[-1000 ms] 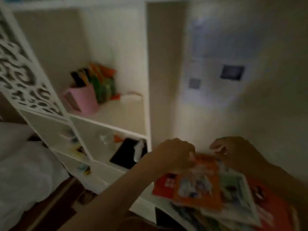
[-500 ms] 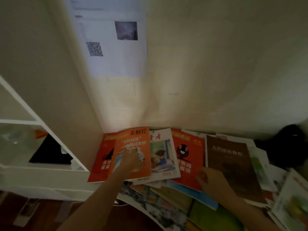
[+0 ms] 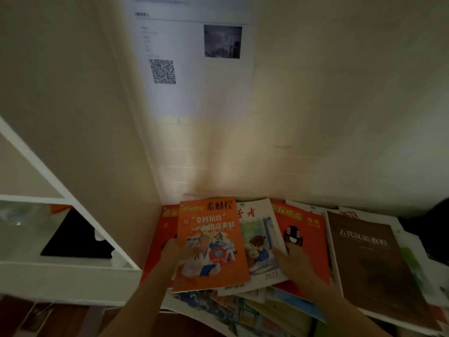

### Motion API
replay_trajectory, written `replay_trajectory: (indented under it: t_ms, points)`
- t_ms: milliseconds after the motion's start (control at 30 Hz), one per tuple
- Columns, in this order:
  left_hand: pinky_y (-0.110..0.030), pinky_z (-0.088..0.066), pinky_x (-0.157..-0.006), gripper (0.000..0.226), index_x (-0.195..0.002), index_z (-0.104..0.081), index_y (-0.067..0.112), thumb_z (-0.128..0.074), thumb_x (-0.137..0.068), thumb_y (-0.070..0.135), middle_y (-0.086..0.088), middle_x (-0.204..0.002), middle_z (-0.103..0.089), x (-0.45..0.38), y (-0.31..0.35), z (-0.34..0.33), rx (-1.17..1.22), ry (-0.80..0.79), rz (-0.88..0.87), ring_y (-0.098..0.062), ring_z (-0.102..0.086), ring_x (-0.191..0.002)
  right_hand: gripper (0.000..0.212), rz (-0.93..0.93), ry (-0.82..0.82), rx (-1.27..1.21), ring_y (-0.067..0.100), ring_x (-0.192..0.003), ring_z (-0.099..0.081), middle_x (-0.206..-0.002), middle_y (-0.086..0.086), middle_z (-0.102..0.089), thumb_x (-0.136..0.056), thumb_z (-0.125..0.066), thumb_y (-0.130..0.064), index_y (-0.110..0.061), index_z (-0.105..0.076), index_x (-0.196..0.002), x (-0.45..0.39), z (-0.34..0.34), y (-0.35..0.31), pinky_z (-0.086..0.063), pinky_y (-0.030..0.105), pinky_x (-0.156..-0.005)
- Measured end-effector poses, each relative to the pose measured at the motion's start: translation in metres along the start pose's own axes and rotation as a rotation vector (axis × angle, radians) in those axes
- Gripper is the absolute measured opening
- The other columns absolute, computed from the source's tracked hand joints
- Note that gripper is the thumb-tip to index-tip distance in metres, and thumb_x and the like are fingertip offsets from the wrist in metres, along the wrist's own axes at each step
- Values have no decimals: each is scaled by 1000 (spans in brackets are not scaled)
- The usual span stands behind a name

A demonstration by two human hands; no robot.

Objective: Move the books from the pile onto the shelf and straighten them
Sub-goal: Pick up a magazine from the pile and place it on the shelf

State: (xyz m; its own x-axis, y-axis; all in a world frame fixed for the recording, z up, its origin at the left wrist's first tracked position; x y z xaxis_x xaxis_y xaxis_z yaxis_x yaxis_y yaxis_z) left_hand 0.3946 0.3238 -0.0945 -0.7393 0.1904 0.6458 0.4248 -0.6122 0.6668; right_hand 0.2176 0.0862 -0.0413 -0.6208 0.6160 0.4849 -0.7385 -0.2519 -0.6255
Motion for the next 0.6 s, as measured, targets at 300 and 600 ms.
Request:
replay_trajectory:
  t_ms: [300, 600]
  points:
    - [-42, -57, -82, 43, -123, -43, 35, -66, -87, 36, 7, -116, -58, 54, 21, -32, 354, -223, -277, -19, -62, -103, 30, -184, -121, -674, 27, -66, -63, -108, 19, -63, -99, -44, -3, -12, -50, -127, 13, 11, 15, -52, 35, -55]
    - [-23, -46, -76, 19, -99, -60, 16, -54, -94, 33, 2, -99, -57, 50, 20, -44, -139, 338, -474, -11, -55, -86, 44, -108, -48, -583, 36, -95, -68, -121, 11, -60, -95, -56, -12, -24, -43, -135, 21, 8, 21, -56, 57, -80]
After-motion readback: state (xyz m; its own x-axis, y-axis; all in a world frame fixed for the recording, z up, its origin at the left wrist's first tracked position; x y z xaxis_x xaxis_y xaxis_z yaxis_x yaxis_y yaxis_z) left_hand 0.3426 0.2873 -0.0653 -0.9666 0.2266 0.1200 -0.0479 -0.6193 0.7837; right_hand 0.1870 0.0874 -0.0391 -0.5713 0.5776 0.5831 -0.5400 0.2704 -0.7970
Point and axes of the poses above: each hand's wrist, its own x-axis away from the middle knuckle, its own z-axis out of the back of the hand, y = z × x, the point moved 2 cm from there along -x, towards the middle knuckle
